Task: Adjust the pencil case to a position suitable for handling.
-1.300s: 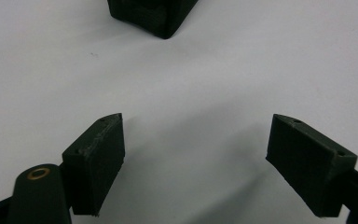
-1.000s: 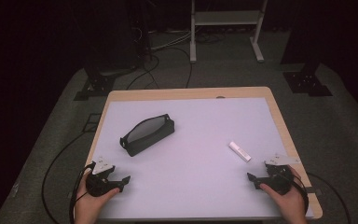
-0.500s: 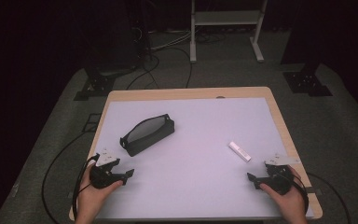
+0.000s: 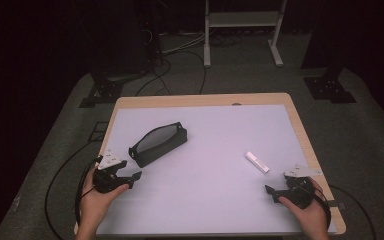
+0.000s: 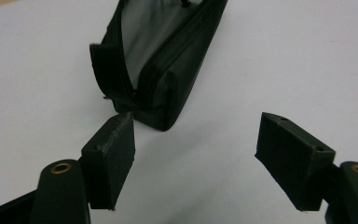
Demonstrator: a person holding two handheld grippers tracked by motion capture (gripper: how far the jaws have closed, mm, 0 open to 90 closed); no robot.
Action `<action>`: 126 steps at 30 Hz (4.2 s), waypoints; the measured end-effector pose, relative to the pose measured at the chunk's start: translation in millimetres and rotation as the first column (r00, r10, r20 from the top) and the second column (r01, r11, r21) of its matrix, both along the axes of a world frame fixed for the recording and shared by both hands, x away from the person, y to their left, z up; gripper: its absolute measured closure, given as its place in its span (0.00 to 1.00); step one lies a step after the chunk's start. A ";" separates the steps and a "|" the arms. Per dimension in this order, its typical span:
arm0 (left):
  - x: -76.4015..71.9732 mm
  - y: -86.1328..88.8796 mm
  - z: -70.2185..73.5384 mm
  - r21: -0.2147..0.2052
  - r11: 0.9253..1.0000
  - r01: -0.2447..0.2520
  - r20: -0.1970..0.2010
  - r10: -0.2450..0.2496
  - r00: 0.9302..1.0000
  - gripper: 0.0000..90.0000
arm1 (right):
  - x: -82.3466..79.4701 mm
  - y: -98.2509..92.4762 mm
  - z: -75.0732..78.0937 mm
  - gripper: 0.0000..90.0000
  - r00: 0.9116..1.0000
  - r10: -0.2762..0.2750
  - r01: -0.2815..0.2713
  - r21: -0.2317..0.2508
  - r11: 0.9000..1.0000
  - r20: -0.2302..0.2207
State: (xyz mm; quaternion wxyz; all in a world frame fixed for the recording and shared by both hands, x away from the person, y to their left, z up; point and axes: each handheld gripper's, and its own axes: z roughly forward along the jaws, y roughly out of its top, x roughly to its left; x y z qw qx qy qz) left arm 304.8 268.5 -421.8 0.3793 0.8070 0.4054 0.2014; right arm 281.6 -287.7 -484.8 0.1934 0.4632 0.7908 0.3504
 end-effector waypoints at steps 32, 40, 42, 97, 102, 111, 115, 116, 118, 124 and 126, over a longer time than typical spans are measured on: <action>36.2 -11.7 29.8 0.004 0.999 0.037 0.065 -0.037 0.997 0.40 | 0.1 0.0 0.0 0.13 1.000 0.000 0.000 0.000 1.000 -0.001; 48.2 -14.4 31.6 -0.007 0.999 0.043 0.073 -0.042 0.996 0.45 | 0.1 -0.1 0.0 0.13 1.000 0.000 0.000 0.000 1.000 -0.001; 51.0 -15.1 32.1 -0.004 0.999 0.048 0.072 -0.048 0.996 0.46 | 0.1 -0.1 0.0 0.13 1.000 0.000 0.000 0.000 1.000 -0.001; 135.8 -36.5 1.5 0.041 0.995 0.089 0.037 -0.090 0.995 0.70 | 0.4 0.1 -0.1 0.13 1.000 0.001 -0.001 -0.003 1.000 -0.002; 138.7 -38.7 -3.3 0.045 0.995 0.089 0.024 -0.090 0.996 0.75 | 0.3 0.1 -0.1 0.13 1.000 0.001 -0.001 -0.003 1.000 -0.001; 139.2 -35.2 -4.0 0.021 0.997 0.079 0.003 -0.079 0.997 0.91 | 0.2 0.1 -0.2 0.13 1.000 0.001 -0.001 -0.002 1.000 -0.001; 138.3 -35.0 -3.2 0.012 0.996 0.085 0.000 -0.085 0.996 0.96 | 0.2 0.1 -0.2 0.13 1.000 0.000 0.000 -0.002 1.000 -0.001; 138.2 -35.0 -3.2 0.012 0.996 0.088 -0.005 -0.088 0.996 0.97 | 0.2 0.1 -0.2 0.13 1.000 0.001 -0.001 -0.002 1.000 -0.001; 138.1 -35.3 -3.6 -0.002 0.996 0.093 -0.008 -0.093 0.996 0.98 | 0.2 0.1 -0.2 0.13 1.000 0.001 -0.001 -0.002 1.000 -0.001; 136.1 -36.0 -0.4 -0.018 0.994 0.112 -0.014 -0.112 0.994 0.98 | 0.3 -0.1 -0.2 0.13 1.000 0.001 -0.001 0.000 1.000 -0.001; 135.1 -36.9 0.9 -0.031 0.992 0.119 -0.010 -0.119 0.993 0.98 | 0.3 -0.1 -0.2 0.13 1.000 0.001 -0.001 0.000 1.000 -0.001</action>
